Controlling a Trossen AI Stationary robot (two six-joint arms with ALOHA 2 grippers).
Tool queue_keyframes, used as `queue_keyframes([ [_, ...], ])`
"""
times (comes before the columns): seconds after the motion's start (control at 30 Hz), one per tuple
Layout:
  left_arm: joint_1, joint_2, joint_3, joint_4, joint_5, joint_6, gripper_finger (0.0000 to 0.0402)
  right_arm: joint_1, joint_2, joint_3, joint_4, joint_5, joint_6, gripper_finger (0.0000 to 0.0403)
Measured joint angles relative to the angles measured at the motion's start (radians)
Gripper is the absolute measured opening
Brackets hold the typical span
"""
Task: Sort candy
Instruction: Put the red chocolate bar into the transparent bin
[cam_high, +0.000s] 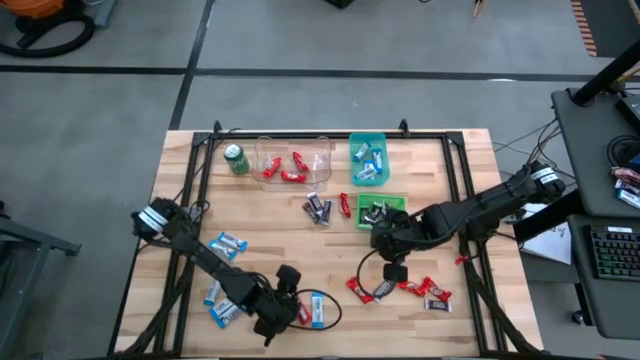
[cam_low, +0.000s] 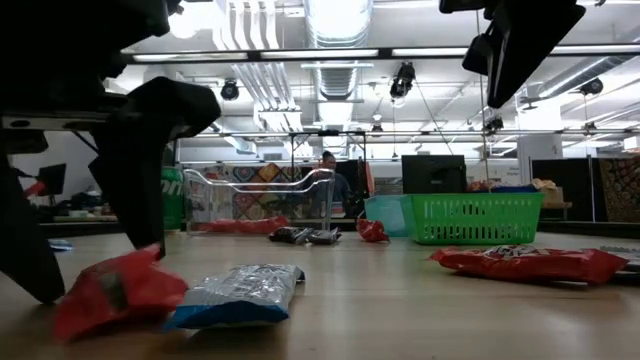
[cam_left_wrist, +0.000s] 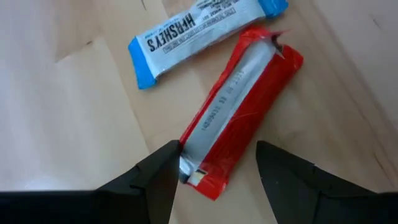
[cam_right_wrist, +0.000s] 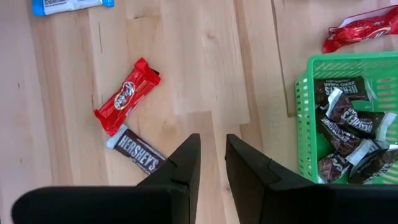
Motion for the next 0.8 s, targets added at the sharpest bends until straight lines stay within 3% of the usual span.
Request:
queue_keyframes([
  [0.23, 0.0, -0.002, -0.001, 0.001, 0.0, -0.003, 0.0184, 0.007, 0.0, 0.0, 0.001, 0.0, 0.008, 0.0063],
  [0.57, 0.0, -0.002, -0.002, -0.003, 0.003, -0.003, 0.0097, 0.007, 0.0, 0.0, 0.001, 0.001, 0.011, 0.0063],
  [0.8, 0.0, -0.014, -0.003, -0.028, 0.0, -0.01, 0.0064, 0.007, 0.0, 0.0, 0.002, 0.001, 0.011, 0.0063],
])
